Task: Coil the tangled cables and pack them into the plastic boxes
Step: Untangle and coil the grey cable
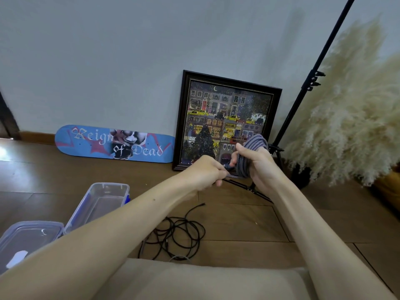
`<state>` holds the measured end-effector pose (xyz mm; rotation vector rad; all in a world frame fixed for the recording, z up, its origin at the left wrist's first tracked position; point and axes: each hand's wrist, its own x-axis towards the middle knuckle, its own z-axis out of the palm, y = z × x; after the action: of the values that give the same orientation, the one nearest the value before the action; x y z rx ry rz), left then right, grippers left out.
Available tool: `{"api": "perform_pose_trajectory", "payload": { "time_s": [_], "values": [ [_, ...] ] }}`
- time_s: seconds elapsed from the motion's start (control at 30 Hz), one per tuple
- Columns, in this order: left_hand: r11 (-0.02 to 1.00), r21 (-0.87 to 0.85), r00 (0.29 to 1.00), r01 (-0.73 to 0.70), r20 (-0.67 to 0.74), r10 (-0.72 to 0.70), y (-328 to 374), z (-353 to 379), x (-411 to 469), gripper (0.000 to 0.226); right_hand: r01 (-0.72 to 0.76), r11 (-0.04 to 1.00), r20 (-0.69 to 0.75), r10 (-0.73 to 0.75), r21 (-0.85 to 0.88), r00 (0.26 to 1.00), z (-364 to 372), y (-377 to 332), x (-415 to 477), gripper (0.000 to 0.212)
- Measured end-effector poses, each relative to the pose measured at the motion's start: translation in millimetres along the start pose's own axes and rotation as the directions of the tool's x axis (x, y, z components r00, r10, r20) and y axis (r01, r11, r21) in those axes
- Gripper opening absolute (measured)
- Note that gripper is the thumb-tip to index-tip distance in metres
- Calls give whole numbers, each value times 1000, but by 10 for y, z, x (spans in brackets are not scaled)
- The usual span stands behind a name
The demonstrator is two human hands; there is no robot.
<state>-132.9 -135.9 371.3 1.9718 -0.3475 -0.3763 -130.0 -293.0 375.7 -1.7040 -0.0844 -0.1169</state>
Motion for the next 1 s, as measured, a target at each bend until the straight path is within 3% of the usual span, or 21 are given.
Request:
{"api": "perform_pose_trajectory", "payload": {
  "time_s": [0.1,0.17,0.2,0.27,0.3,0.4,0.5,0.6,0.7,0.87,1.0],
  "values": [
    [996,77,999,-33,-18,35,20,-63,-7,27,-37,984,31,43,-174,999,50,-42,-28,39],
    [991,116,997,-68,-27,71,25,-102,-2,32,-90,964,29,100,-250,995,112,-53,-51,26],
    [986,142,996,-84,-30,89,26,-122,1,33,-127,955,22,138,-268,990,133,-50,-48,35],
    [973,207,993,-102,-39,112,21,-181,7,35,-160,927,37,183,-339,982,162,39,-16,76],
    [966,233,991,-109,-46,123,14,-221,10,34,-160,903,57,198,-400,978,181,66,-24,80],
    [948,287,987,-137,-43,156,-11,-331,18,31,-103,852,197,234,-514,952,209,125,4,56],
    [933,322,985,-163,-8,175,-46,-382,30,28,-65,869,305,241,-490,921,282,94,-55,69],
    [932,301,979,-203,36,201,-50,-421,18,24,-110,899,405,297,-424,865,322,52,-124,96],
    [936,249,968,-247,93,231,-31,-456,-6,22,-166,930,469,313,-329,826,330,65,-142,89],
    [957,177,973,-229,82,217,-23,-515,5,20,-144,896,483,356,-421,800,315,24,-178,86],
    [976,94,979,-198,71,192,-38,-601,28,17,-64,911,497,281,-408,821,275,-46,-208,51]
  ]
}}
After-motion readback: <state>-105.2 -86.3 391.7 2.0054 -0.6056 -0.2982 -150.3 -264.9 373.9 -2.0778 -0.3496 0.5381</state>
